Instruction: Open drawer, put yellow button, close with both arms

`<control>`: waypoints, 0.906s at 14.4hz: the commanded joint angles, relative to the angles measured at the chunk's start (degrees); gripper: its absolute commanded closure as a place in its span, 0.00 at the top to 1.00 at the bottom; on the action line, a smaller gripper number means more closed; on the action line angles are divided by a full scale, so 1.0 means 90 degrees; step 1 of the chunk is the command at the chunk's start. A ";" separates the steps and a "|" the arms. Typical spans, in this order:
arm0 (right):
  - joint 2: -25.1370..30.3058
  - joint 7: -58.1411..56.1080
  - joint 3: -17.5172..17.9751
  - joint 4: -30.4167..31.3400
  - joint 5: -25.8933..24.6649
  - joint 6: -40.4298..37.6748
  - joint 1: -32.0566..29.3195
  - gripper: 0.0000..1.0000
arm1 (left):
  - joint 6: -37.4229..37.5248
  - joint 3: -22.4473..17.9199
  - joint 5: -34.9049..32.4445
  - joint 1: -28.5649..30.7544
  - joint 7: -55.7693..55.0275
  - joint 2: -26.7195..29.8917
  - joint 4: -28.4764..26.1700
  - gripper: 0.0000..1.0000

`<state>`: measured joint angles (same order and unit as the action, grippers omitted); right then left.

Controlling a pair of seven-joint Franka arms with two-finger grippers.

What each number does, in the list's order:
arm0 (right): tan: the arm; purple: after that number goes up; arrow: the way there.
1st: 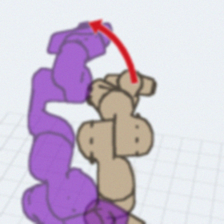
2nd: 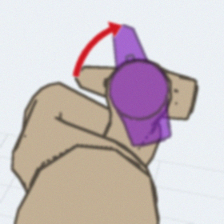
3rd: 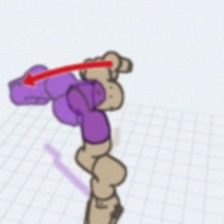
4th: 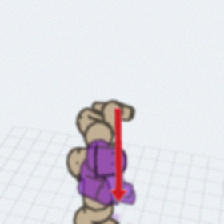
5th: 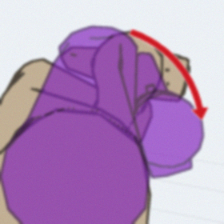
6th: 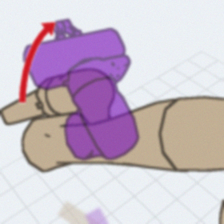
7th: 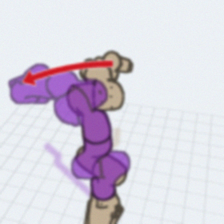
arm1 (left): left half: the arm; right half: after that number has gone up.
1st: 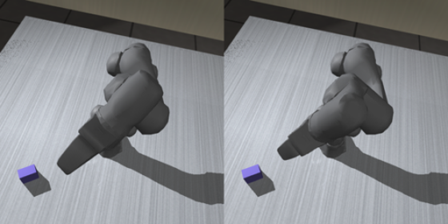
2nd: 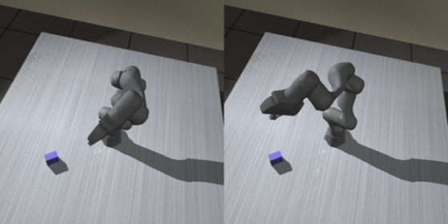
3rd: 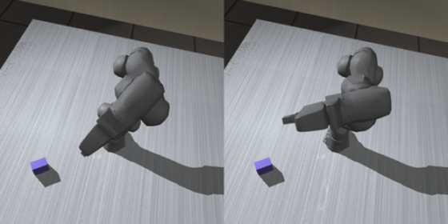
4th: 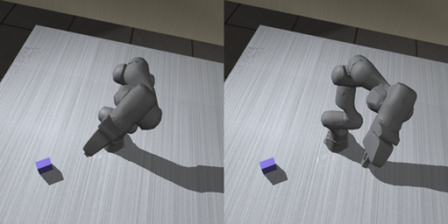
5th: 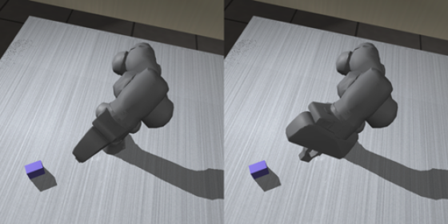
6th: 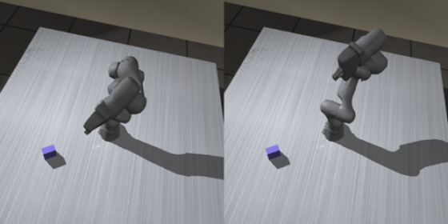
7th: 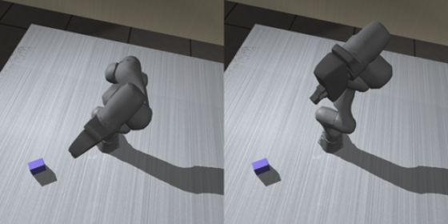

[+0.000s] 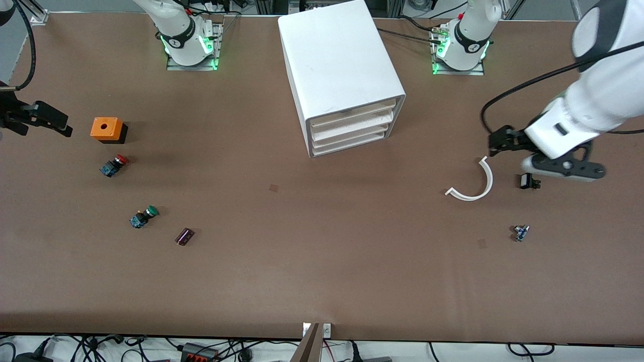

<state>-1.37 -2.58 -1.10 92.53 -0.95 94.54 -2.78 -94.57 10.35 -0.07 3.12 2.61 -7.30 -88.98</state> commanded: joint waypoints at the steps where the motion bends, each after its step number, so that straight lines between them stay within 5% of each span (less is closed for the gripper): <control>1: 0.0103 0.0003 0.0034 0.0060 -0.0012 0.0042 -0.0043 1.00 | -0.0058 -0.0573 0.0027 -0.0327 0.0423 0.0634 -0.0571 1.00; 9: 0.0152 0.0033 0.0034 0.0070 -0.0002 -0.0104 -0.0024 1.00 | -0.0244 -0.0739 0.0163 -0.0308 0.0482 0.1319 -0.1216 1.00; 13: 0.0191 0.0003 0.0034 0.0109 -0.0022 -0.0260 -0.0014 1.00 | -0.0196 -0.0730 0.0330 -0.0249 0.0433 0.1007 -0.0836 1.00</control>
<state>-1.07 -2.58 -1.08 92.53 -0.95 93.25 -2.77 -95.65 4.44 1.53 0.99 5.92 2.10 -97.12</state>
